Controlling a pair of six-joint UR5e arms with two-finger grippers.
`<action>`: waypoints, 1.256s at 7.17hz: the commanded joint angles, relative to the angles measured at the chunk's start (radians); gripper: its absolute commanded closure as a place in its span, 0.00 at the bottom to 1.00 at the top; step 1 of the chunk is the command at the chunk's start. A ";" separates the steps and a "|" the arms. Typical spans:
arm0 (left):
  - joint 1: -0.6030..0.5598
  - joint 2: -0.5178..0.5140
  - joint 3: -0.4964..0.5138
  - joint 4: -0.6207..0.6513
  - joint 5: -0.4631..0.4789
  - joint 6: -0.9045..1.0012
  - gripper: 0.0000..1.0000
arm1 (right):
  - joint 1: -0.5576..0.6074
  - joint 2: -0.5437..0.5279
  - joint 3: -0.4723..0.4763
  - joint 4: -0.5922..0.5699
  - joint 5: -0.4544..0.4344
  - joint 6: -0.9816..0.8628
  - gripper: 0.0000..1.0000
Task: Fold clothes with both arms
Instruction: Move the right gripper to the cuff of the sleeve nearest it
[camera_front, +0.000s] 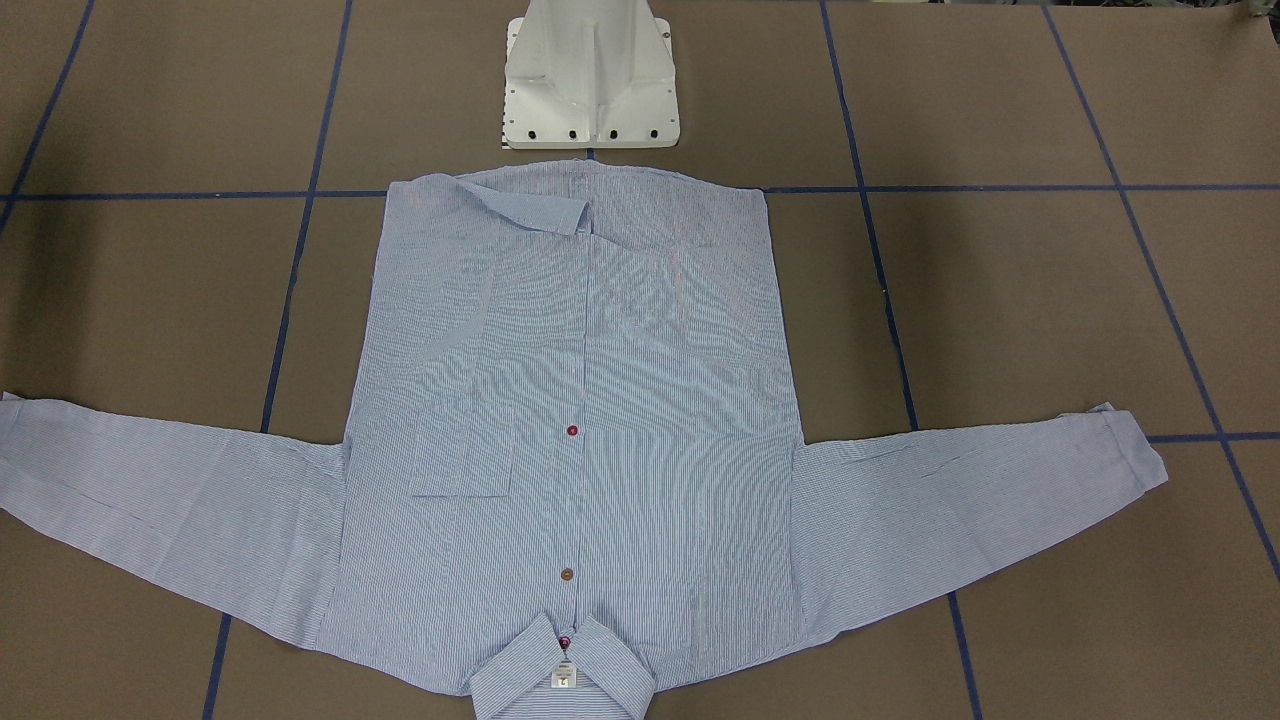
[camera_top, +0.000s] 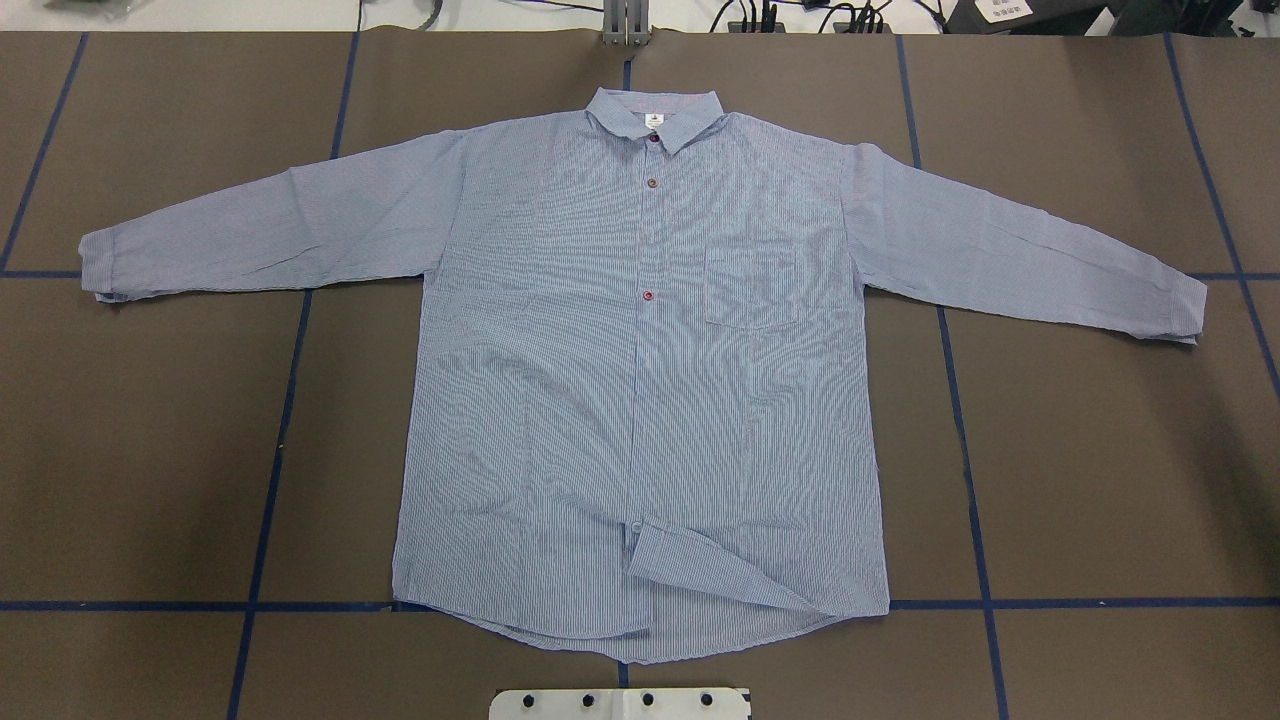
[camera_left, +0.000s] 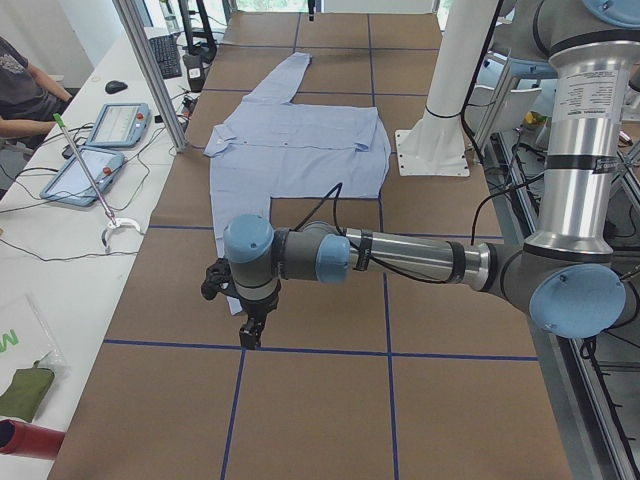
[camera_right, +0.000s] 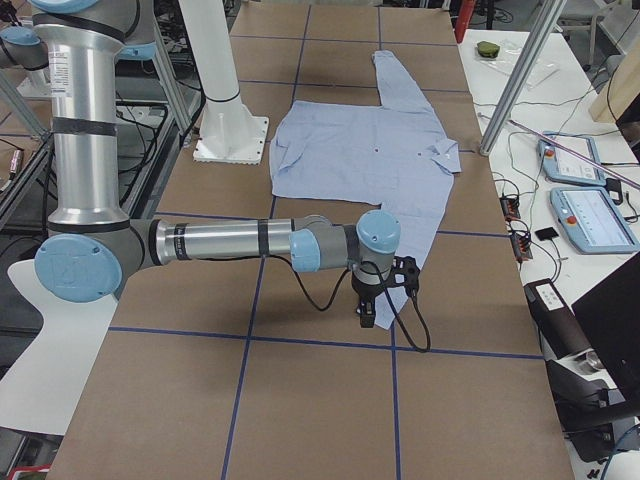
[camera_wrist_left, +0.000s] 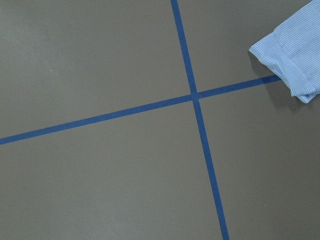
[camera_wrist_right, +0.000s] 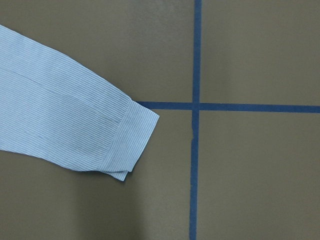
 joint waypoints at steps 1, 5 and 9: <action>0.008 -0.019 -0.006 -0.099 -0.055 -0.003 0.01 | -0.037 0.032 -0.093 0.138 -0.008 0.007 0.00; 0.006 -0.001 0.032 -0.196 -0.059 -0.015 0.01 | -0.171 0.063 -0.360 0.634 -0.014 0.329 0.00; 0.006 -0.010 0.049 -0.193 -0.059 -0.017 0.01 | -0.206 0.077 -0.379 0.633 -0.010 0.390 0.11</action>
